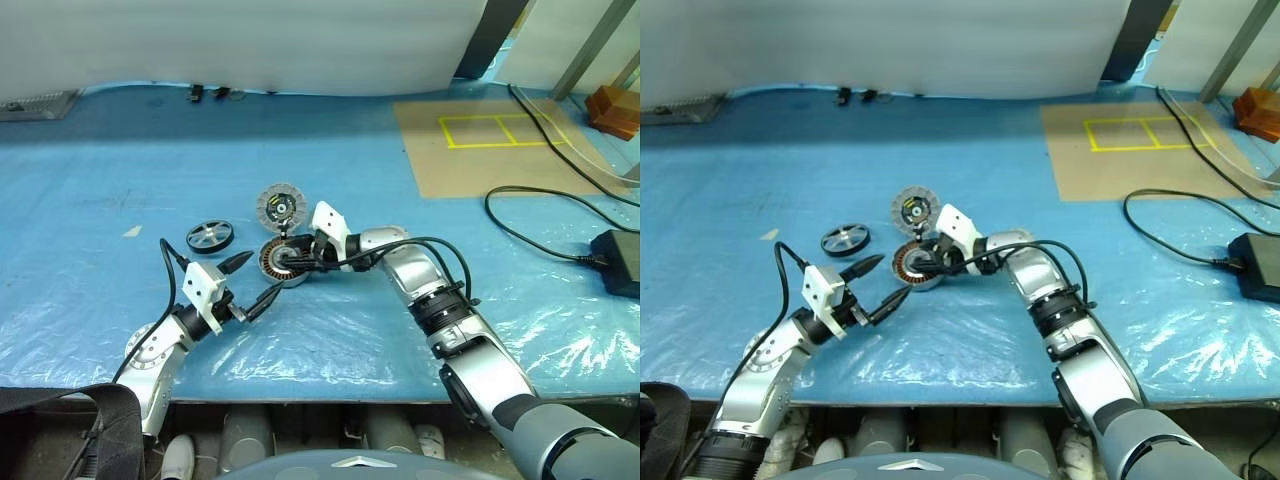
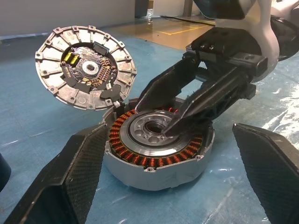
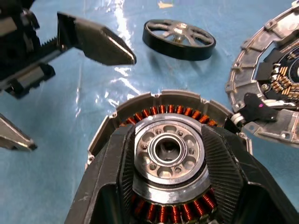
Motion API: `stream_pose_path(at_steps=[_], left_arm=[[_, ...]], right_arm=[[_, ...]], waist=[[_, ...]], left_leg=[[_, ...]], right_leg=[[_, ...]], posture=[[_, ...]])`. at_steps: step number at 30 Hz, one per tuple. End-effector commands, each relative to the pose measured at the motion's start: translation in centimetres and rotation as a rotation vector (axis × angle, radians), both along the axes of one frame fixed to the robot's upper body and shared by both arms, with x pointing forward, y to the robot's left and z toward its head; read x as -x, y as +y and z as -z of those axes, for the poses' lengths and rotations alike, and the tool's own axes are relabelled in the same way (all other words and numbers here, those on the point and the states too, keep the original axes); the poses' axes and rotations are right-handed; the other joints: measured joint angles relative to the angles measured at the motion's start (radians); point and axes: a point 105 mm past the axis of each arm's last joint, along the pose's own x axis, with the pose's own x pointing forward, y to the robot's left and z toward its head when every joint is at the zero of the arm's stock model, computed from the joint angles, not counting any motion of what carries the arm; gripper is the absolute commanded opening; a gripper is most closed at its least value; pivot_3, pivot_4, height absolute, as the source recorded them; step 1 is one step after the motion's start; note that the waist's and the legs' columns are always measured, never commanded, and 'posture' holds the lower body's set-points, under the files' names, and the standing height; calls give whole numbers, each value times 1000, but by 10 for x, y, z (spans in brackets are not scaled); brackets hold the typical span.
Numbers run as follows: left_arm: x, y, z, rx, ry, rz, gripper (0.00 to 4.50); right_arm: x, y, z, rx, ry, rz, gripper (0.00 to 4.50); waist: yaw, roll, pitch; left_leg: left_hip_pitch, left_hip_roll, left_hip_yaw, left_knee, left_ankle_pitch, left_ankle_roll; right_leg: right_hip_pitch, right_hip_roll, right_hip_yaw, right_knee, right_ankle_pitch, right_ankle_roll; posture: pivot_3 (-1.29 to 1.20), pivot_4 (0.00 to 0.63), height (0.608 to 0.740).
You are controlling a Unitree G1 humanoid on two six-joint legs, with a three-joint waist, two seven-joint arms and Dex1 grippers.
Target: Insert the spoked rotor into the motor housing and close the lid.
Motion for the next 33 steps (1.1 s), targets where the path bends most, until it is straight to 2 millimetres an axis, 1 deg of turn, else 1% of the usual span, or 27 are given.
stream_pose_path(at_steps=[1, 5, 6, 8, 11, 13, 20, 24, 27, 33], left_arm=[[1, 0, -4, -4, -21, 7, 4500], [0, -1, -3, -5, -18, 11, 4500], [0, -1, -3, -4, -17, 12, 4500], [0, -1, -3, -4, -17, 12, 4500], [0, -1, -3, -4, -17, 10, 4500], [0, -1, -3, -4, -18, 7, 4500], [1, 1, -4, -5, -22, -1, 4500], [1, 2, -4, -4, -23, -4, 4500], [0, 2, -4, -4, -23, -4, 4500], [0, 2, -5, -4, -25, -6, 4500]], right_arm=[[0, 4, -25, -98, -28, -2, 2241], [1, 5, -23, -99, -22, 4, 2241], [1, 6, -22, -99, -20, 6, 2074], [2, 8, -19, -89, -22, 7, 1652], [1, 10, -13, -58, -35, 12, 587], [-1, 11, -9, -43, -37, 25, 12], [-1, 14, 2, 1, -29, 25, 12], [-3, 11, 9, 48, -39, 33, 12], [1, 7, 19, 126, -55, 0, 12], [9, 5, 21, 124, -24, -45, 12]], waist=[[0, 0, 0], [0, 0, 0], [0, 0, 0], [0, 0, 0], [0, 0, 0], [0, 0, 0], [-1, 0, 0], [-1, 0, 0], [-1, 0, 0], [-1, 0, 0]], left_leg=[[0, 0, 0, 0, 0, 0], [0, 0, 0, 0, 0, 0], [0, 0, 0, 0, 0, 0], [0, 0, 0, 0, 0, 0], [0, 0, 0, 0, 0, 0], [0, 0, 0, 0, 0, 0], [0, 0, 0, 0, 0, -1], [0, 0, 0, 0, 0, 0], [0, 0, 0, 0, 0, 0], [1, 0, 0, 0, 0, 0]], right_leg=[[0, 0, 0, 0, 0, 0], [0, 0, 0, 0, 0, 0], [0, 0, 0, 0, 0, 0], [0, 0, 0, 0, 0, 0], [0, 0, 0, 0, 0, 0], [0, 0, 0, 0, 0, 0], [0, 0, 0, 0, 0, 0], [0, 0, 0, 0, 0, 0], [0, 0, 0, 0, 0, 0], [2, 0, 0, 0, 0, 0]], posture=[[0, 150, 740], [0, 150, 740], [0, 150, 740], [0, 150, 740], [0, 150, 740], [0, 150, 740], [0, 150, 740], [0, 150, 740], [0, 150, 740], [0, 150, 740]])
